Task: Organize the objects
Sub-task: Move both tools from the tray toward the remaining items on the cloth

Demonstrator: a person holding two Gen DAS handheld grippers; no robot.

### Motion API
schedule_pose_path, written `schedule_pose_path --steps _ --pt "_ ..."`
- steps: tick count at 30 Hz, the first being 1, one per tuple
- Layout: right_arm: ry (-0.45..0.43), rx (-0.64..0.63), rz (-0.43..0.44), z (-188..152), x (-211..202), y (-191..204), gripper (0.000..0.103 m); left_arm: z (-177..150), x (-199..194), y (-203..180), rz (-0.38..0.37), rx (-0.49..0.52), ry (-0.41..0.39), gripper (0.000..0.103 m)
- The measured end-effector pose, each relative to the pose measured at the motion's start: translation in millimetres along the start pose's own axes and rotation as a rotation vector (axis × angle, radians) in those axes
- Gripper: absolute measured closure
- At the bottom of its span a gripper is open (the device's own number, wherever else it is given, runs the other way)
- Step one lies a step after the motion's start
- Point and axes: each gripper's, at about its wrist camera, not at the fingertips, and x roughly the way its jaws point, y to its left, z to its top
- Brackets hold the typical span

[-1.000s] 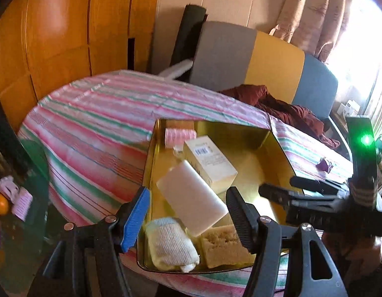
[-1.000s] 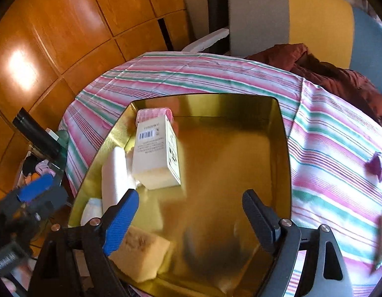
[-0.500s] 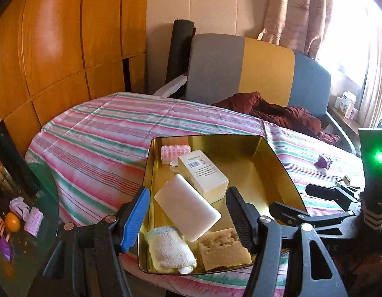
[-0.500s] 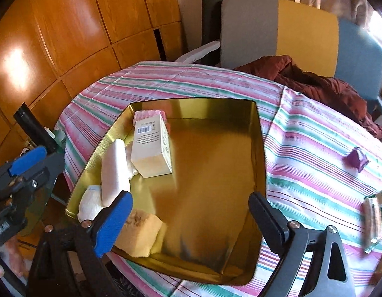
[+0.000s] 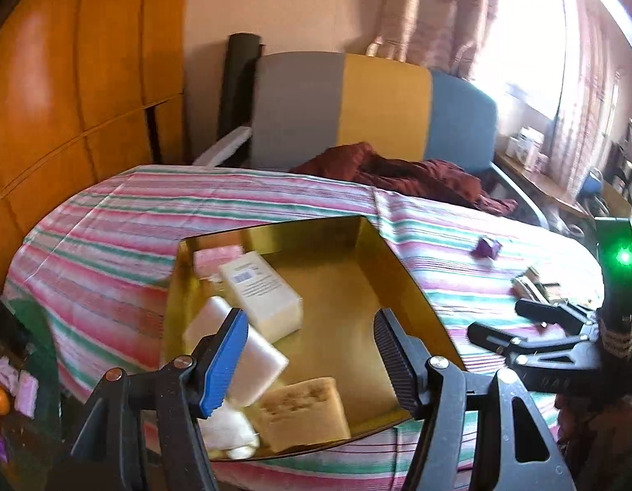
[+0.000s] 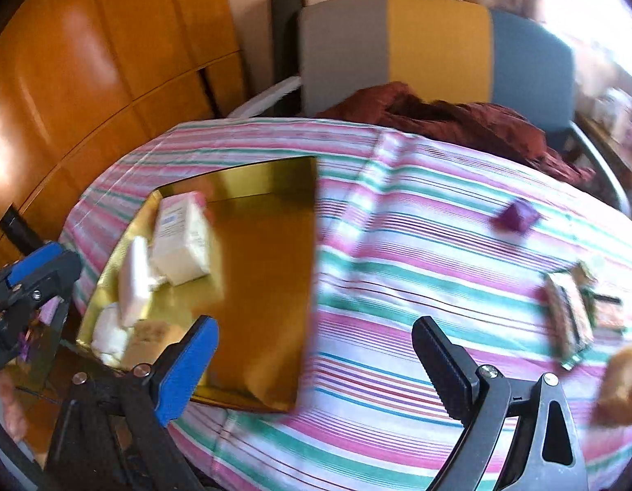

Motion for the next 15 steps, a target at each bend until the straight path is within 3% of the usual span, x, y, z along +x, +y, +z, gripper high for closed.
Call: schedule_pose_path --steps 15 --pt "-0.037 0.301 -0.327 -43.7 -83.0 -179.7 0.007 5.8 28.4 -106.9 -0.208 0.246 0.082 0.038"
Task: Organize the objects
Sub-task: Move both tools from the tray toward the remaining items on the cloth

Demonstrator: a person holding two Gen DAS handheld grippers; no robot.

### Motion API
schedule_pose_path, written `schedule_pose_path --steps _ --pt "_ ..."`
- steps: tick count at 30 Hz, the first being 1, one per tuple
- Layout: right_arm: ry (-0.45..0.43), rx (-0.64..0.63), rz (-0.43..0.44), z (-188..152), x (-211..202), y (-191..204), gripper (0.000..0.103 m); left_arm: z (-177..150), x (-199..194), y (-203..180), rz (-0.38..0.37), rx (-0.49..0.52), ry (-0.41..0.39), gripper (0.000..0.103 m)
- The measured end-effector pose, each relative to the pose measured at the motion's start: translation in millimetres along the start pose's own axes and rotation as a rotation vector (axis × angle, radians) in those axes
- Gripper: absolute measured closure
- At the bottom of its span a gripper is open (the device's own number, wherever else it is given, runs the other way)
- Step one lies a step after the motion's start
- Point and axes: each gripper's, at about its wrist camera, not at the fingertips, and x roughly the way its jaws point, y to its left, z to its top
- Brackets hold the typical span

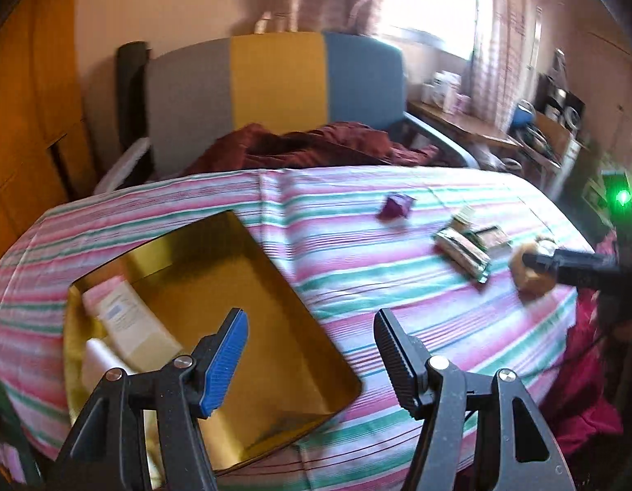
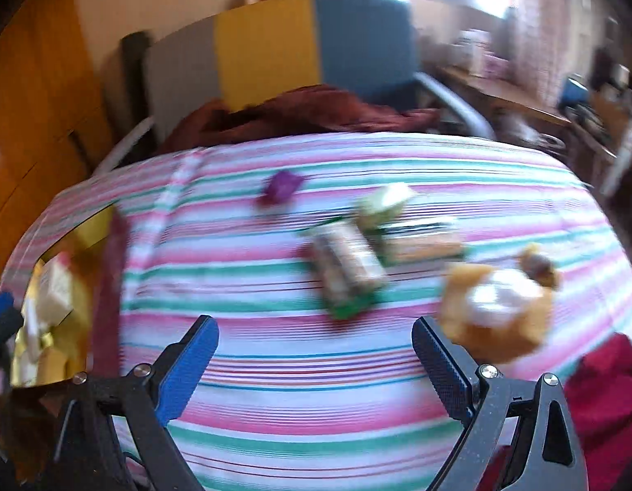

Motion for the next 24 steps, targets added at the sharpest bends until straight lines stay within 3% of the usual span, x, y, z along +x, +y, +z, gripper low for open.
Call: schedule_pose_path --steps 5,9,17,24 --pt "-0.021 0.040 -0.131 4.9 -12.7 -60.9 0.007 8.2 17.2 -27.5 -0.063 0.048 0.037 0.038" --pt "-0.010 0.008 -0.183 8.2 -6.3 -89.1 0.015 16.8 30.1 -47.1 -0.109 0.072 0.068 0.038" --pt "0.049 -0.047 -0.167 8.4 29.8 -105.8 0.023 28.3 67.7 -82.6 -0.194 0.071 0.171 0.038" --pt "0.046 -0.055 -0.172 6.0 39.5 -111.6 0.056 36.9 106.2 -112.6 -0.235 0.068 0.243 0.038"
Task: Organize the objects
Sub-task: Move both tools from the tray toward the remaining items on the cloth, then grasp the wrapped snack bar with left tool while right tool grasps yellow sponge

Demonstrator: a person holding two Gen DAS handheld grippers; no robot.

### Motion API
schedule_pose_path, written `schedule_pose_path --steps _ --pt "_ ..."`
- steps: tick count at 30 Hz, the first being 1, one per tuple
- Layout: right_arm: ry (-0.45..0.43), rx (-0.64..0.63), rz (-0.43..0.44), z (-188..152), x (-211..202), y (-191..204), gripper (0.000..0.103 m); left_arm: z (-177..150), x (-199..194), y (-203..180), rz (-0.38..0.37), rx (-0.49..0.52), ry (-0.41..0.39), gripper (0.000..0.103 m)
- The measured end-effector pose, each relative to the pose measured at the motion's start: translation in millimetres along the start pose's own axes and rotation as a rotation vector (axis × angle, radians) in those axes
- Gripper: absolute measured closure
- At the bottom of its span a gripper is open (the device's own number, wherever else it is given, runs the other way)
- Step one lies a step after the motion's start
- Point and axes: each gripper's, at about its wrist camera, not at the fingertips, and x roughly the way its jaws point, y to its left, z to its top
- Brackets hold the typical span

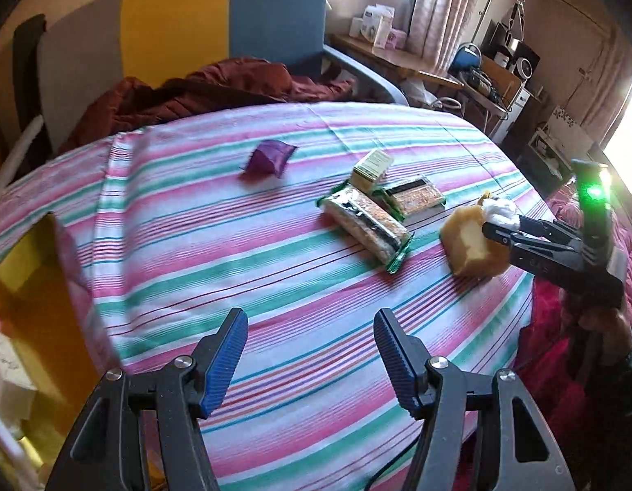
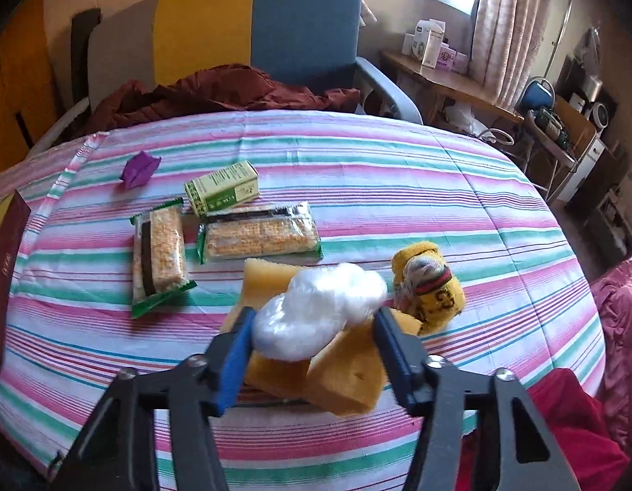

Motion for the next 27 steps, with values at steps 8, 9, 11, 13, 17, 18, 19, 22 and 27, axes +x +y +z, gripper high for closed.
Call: schedule_pose_path --steps 8,9,11,13,17,18,19,22,27 --pt "-0.018 0.010 0.034 2.6 -6.9 -4.0 0.069 31.9 55.7 -16.2 -0.050 -0.065 0.084 0.038" --pt "-0.021 0.014 0.042 2.7 -8.7 -4.6 0.069 37.0 62.9 -17.4 -0.056 -0.079 0.096 0.038" --pt "-0.025 0.017 0.061 3.4 -11.2 -4.4 0.070 47.6 75.1 -19.8 -0.065 -0.112 0.110 0.038" --pt "-0.034 0.008 0.074 4.4 -14.1 -2.8 0.070 56.5 84.4 -23.1 -0.057 -0.125 0.109 0.038" --pt "-0.047 0.002 0.108 5.2 -18.9 -0.4 0.070 73.0 104.6 -30.1 -0.037 -0.156 0.120 0.038" --pt "-0.048 0.001 0.118 5.3 -19.7 -0.4 0.070 76.0 109.2 -31.6 -0.028 -0.155 0.122 0.038" --pt "-0.049 -0.002 0.128 5.1 -20.5 0.1 0.070 78.8 114.0 -34.1 -0.019 -0.151 0.127 0.038" --pt "-0.048 -0.017 0.159 5.0 -22.3 2.7 0.070 85.1 129.2 -37.1 0.006 -0.166 0.151 0.038" --pt "-0.038 -0.047 0.196 4.0 -22.4 7.8 0.070 95.1 145.2 -45.2 0.041 -0.157 0.156 0.038"
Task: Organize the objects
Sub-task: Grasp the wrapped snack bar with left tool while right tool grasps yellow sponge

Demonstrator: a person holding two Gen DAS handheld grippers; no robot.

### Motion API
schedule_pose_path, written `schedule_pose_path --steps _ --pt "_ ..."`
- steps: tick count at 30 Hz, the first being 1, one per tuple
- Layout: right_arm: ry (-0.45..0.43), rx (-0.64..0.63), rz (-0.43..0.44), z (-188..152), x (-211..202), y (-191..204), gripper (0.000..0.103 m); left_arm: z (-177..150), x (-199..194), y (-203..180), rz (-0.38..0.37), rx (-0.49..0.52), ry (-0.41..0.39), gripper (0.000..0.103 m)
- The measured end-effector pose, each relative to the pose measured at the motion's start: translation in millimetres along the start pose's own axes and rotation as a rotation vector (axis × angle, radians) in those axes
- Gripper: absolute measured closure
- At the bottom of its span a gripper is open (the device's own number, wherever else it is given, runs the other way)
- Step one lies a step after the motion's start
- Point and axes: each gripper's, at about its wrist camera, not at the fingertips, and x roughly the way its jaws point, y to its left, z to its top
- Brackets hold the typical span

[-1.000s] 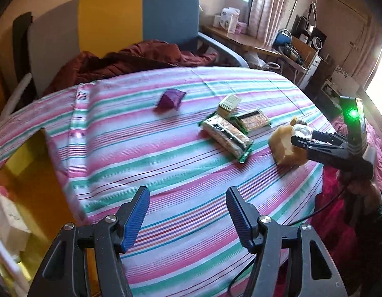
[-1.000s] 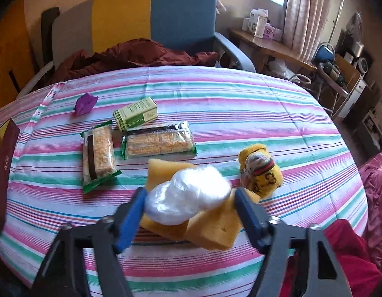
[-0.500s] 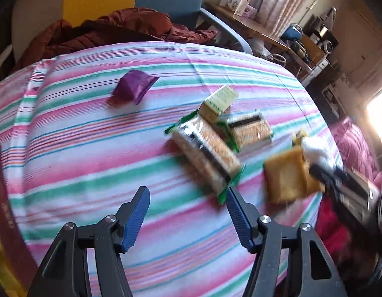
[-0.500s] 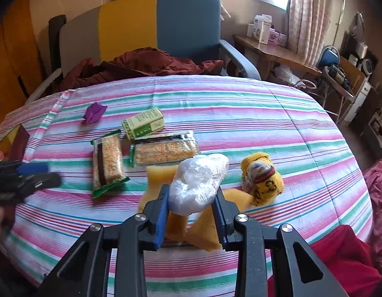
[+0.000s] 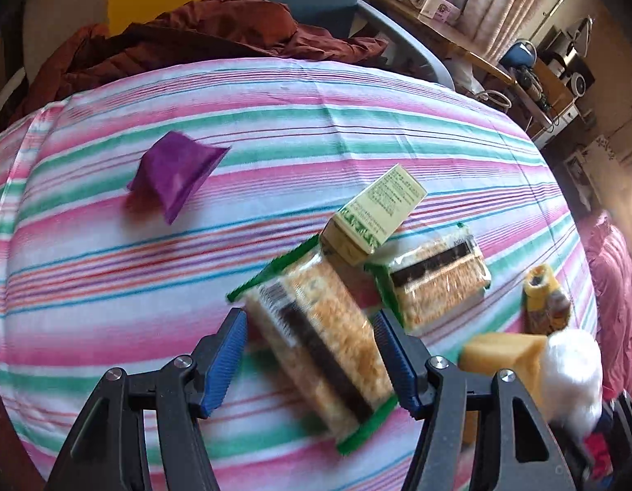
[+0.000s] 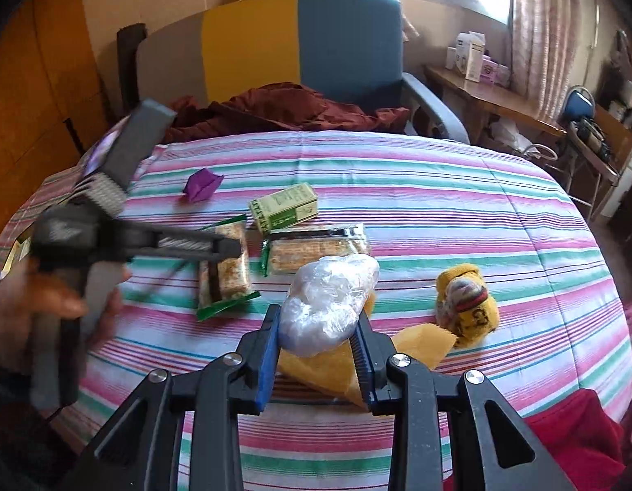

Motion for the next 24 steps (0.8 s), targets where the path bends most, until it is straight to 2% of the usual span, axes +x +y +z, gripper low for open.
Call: schedule_pose_path --steps 2,5,8,10,12,15,20,24 --pt "0.006 -0.014 0.008 -1.5 1.2 2.3 0.070 -0.6 5.9 -0.1 0.013 0.016 0.014 0.038" --pt "0.012 -0.015 0.020 -3.7 2.3 1.5 0.070 -8.4 4.8 1.8 0.007 0.063 -0.012 0.038" --pt "0.018 -0.022 0.064 -5.9 2.7 2.8 0.070 -17.3 0.0 7.4 0.016 0.102 -0.014 0.038" --pt "0.033 -0.042 0.130 -8.0 4.2 9.7 0.070 -23.0 -5.6 13.6 0.010 0.111 -0.009 0.046" --pt "0.056 -0.072 0.157 -9.8 8.4 18.6 0.068 -30.5 -11.0 19.8 0.021 0.130 -0.014 0.054" --pt "0.108 -0.112 0.182 -14.9 17.4 30.0 0.065 -44.4 -17.9 27.9 0.040 0.177 -0.035 0.055" --pt "0.052 -0.065 0.164 -9.9 3.5 15.4 0.061 -69.8 -29.1 35.7 0.060 0.218 -0.070 0.056" --pt "0.014 0.051 0.041 -8.1 -9.2 -18.7 0.057 -83.7 -34.2 41.6 0.067 0.218 -0.101 0.056"
